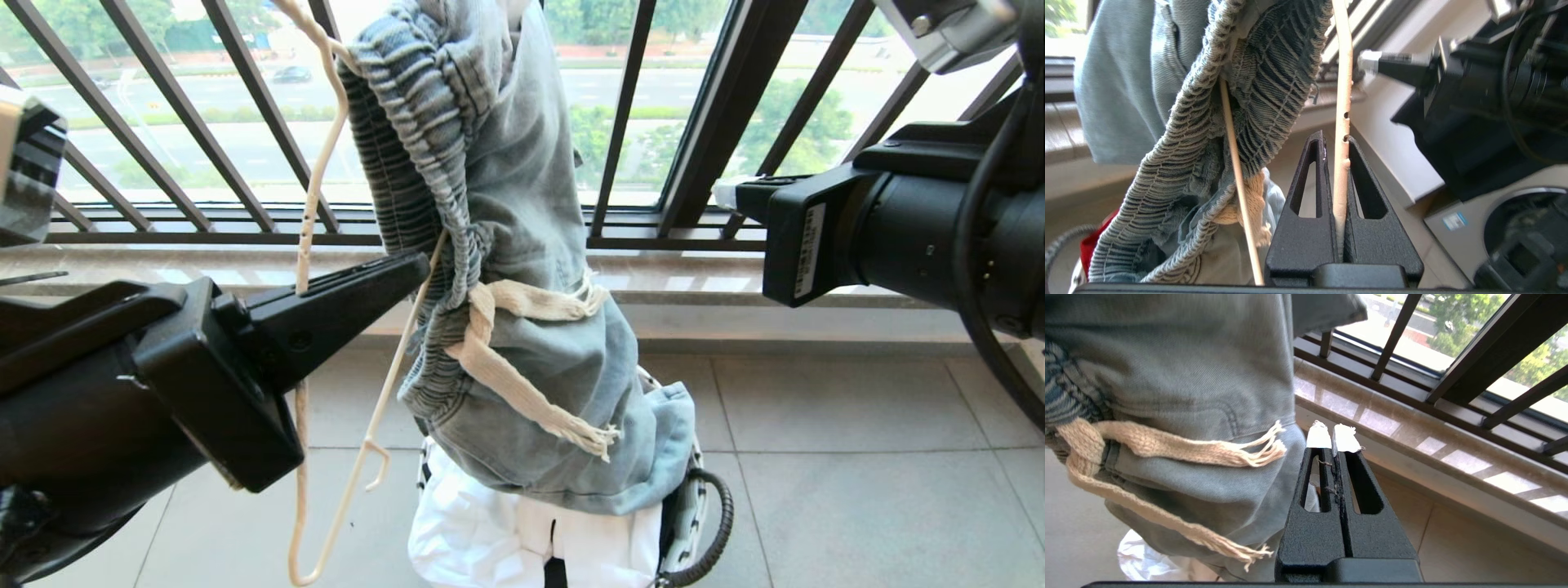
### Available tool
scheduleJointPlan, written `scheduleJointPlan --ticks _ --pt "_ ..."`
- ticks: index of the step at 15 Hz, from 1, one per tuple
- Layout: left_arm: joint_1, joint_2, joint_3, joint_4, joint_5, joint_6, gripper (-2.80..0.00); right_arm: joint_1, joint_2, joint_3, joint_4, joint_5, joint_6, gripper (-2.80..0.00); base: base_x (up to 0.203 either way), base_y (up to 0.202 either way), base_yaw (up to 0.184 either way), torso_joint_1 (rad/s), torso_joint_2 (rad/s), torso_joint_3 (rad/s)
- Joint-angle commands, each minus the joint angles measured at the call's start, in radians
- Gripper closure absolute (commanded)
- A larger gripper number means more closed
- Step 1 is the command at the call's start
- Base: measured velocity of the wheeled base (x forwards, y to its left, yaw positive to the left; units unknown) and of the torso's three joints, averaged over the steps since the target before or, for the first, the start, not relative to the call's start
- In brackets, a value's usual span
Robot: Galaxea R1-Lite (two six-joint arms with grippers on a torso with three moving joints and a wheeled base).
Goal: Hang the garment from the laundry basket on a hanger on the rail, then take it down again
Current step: Hang the clothes on the clothes rack
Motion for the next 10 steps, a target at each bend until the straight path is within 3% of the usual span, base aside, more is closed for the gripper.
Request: scheduleJointPlan --ticks 1,3,5,8,9,10 --pt "0.001 -0.063 -0.006 0.035 -0.066 -0.049 0.00 0.000 -0.024 -0.004 0.000 0.000 -0.058 0.00 0.000 0.000 0.000 0.000 0.00 0.000" --pt "0.001 -0.079 -0.003 0.040 -0.111 -0.080 0.00 0.000 -0.027 -0.019 0.000 0.006 -0.110 0.00 0.000 0.000 0.000 0.000 0.00 0.000" --pt "0.001 -0.081 0.001 0.043 -0.120 -0.080 0.00 0.001 -0.046 -0.031 0.032 0.063 -0.153 0.00 0.000 0.000 0.000 0.000 0.00 0.000" --pt "0.001 -0.125 0.001 0.142 -0.208 -0.101 0.00 0.002 -0.066 -0.086 0.146 0.152 -0.177 0.00 0.000 0.000 0.000 0.000 0.00 0.000" --pt "0.001 -0.137 0.000 0.158 -0.239 -0.122 0.00 0.001 -0.070 -0.105 0.180 0.166 -0.178 -2.04 0.000 0.000 0.000 0.000 0.00 0.000" --pt "0.001 -0.142 0.001 0.163 -0.260 -0.132 0.00 0.001 -0.088 -0.116 0.228 0.197 -0.184 -2.80 0.000 0.000 0.000 0.000 0.00 0.000"
